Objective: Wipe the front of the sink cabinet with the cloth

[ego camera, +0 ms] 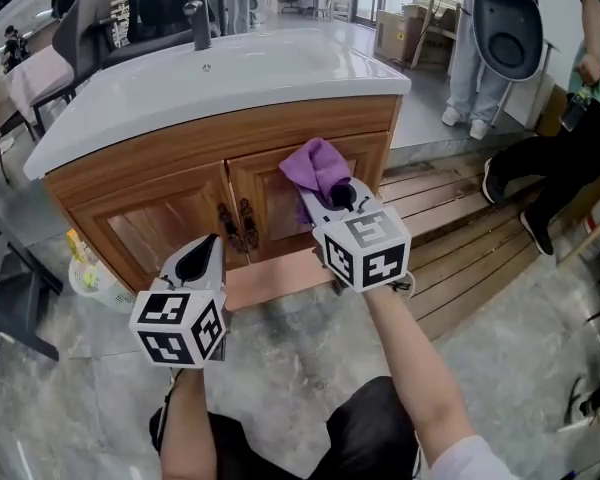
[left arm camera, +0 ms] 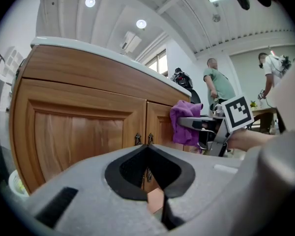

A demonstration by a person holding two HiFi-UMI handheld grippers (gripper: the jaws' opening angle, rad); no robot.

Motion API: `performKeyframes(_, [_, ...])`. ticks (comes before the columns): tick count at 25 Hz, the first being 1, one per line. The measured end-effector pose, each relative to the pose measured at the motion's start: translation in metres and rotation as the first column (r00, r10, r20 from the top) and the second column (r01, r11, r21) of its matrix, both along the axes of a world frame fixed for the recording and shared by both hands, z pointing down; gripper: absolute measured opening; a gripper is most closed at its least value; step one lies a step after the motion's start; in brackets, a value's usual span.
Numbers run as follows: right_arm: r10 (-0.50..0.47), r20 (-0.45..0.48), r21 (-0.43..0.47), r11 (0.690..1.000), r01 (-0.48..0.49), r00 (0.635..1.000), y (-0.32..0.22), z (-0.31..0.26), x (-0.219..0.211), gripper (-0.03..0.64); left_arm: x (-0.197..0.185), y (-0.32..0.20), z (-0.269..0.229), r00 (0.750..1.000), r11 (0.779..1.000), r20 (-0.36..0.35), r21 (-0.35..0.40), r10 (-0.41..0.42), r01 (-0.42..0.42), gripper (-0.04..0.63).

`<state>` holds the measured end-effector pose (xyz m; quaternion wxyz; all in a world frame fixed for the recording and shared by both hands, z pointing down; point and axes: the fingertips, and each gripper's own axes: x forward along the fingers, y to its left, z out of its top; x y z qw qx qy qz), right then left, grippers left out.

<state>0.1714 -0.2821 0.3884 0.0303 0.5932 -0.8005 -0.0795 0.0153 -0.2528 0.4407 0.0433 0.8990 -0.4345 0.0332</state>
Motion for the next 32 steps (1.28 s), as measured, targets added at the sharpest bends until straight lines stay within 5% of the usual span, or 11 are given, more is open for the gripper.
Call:
performKeyframes(18, [0.233,0.009,-0.027,0.972,-0.233,0.972,-0.006,0.010,0.129,0.078,0.030,-0.007,0.019,0.998,0.997,-0.037,-0.040,0.058,-0.060,0.006])
performKeyframes(26, [0.208,-0.003,-0.018,0.978,-0.208,0.978,0.011,0.008,0.116,0.078,0.032,-0.003,0.019,0.996,0.996,-0.064,-0.054,0.061,-0.065,0.006])
performKeyframes(32, [0.027,-0.001,0.011,1.000,-0.027,1.000,0.023,0.013,0.033,0.078,0.008,-0.006,0.019,0.997,0.999,-0.071,-0.052,0.001,-0.005,0.006])
